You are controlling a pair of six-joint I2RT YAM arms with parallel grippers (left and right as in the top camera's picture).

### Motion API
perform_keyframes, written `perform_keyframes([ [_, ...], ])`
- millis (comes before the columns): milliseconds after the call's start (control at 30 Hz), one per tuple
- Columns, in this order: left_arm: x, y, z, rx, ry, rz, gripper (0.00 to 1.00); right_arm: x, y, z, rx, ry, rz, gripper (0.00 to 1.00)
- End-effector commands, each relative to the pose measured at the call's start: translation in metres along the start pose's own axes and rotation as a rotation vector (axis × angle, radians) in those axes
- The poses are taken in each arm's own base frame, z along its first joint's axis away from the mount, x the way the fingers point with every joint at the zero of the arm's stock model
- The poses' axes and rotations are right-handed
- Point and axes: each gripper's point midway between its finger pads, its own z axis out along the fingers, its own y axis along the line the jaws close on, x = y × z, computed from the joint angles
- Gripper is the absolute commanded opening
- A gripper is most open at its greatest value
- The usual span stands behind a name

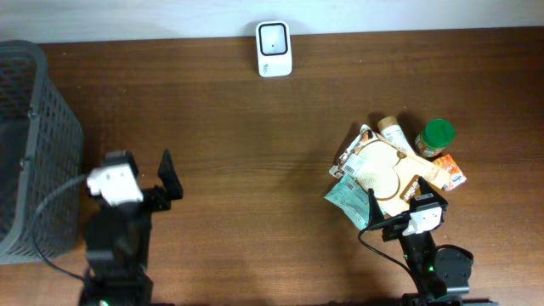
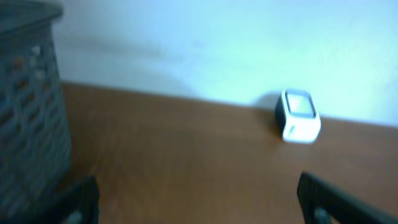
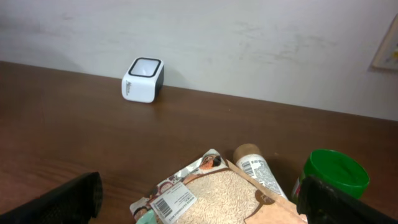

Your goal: Scan the item barcode

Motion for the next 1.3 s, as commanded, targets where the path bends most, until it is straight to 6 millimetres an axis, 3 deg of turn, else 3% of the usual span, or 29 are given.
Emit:
perform_keyframes([
  [0, 0.050, 0.013, -0.008, 0.006, -0.085, -0.004, 0.99, 0.003, 0.000, 0.000, 0.000, 0.004, 0.008, 0.98],
  [133, 0.075, 0.016, -0.012, 0.010, -0.119, 0.052, 0.99, 0.003, 0.000, 0.000, 0.000, 0.004, 0.008, 0.98],
  [367, 0.090, 0.018, -0.011, -0.006, -0.100, 0.334, 0.99, 0.003, 0.000, 0.000, 0.000, 0.004, 0.008, 0.98],
  [567, 0.113, 0.022, -0.014, -0.010, -0.077, 0.358, 0.99, 0.003, 0.000, 0.000, 0.000, 0.004, 0.008, 0.98],
  [667, 0.102, 0.022, -0.020, -0.022, -0.129, 0.376, 0.99, 0.003, 0.000, 0.000, 0.000, 0.004, 0.008, 0.98],
  [1267, 0.104, 0.022, -0.020, -0.021, -0.121, 0.396, 0.99, 0.003, 0.000, 0.000, 0.000, 0.004, 0.008, 0.98],
])
